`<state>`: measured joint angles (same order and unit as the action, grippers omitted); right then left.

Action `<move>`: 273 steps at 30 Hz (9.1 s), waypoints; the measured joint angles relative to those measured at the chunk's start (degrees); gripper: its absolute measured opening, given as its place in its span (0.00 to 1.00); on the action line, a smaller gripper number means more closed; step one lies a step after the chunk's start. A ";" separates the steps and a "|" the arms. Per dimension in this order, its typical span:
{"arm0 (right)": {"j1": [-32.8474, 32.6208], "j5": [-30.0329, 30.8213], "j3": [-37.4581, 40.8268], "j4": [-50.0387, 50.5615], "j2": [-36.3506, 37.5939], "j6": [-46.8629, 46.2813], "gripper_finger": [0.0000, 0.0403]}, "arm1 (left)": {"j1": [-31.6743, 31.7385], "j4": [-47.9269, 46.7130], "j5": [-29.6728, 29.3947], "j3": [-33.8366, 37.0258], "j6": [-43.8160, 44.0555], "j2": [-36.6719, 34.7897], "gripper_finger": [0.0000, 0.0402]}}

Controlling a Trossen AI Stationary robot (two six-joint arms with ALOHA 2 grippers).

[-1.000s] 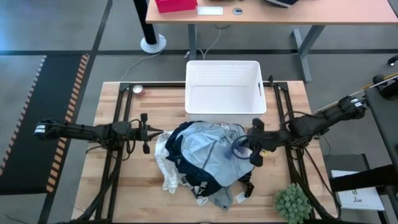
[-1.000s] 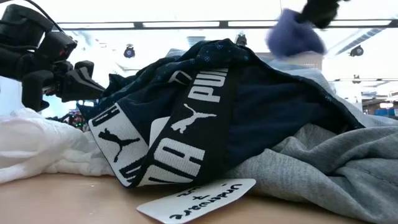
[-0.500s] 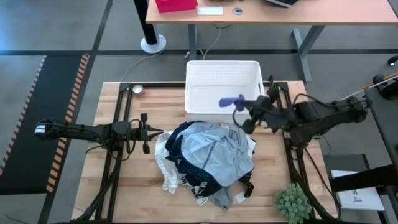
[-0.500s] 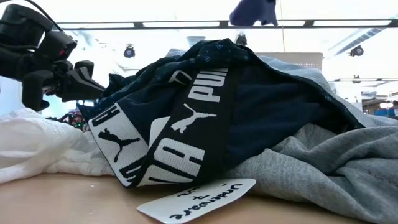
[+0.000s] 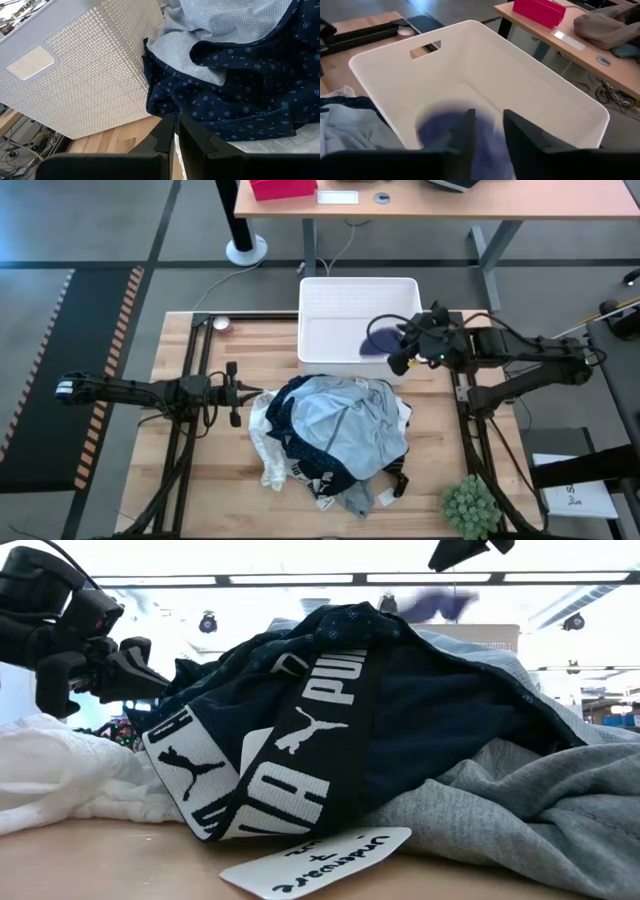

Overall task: Sort clothes
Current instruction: Put the purple sock into the white laundry bin, then put the black sock into the white laundry bin, then put the blue polo shirt into the white laundry bin

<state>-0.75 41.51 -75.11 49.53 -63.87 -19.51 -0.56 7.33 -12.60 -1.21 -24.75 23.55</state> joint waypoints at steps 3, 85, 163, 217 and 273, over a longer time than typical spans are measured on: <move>0.06 -1.16 -1.26 0.25 0.06 0.02 0.33 | 0.01 -0.03 0.01 -0.01 0.00 0.00 0.03; -43.65 -32.91 3.05 1.78 -33.67 -40.48 0.04 | 0.00 -0.07 0.02 0.00 0.00 0.00 0.03; 15.03 -8.56 -44.76 33.12 -31.81 12.99 0.14 | 0.00 -0.07 0.02 0.00 0.00 0.00 0.03; -24.38 -30.55 -13.18 -9.99 -31.81 2.99 0.45 | 0.02 -0.07 0.02 0.00 0.00 0.00 0.03; -24.44 -14.15 -33.32 -2.81 -39.42 18.80 0.00 | 0.00 -0.07 0.02 0.00 0.00 0.00 0.03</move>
<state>-25.19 27.36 -108.43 46.72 -103.28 -0.70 -0.55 7.27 -12.58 -1.21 -24.75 23.55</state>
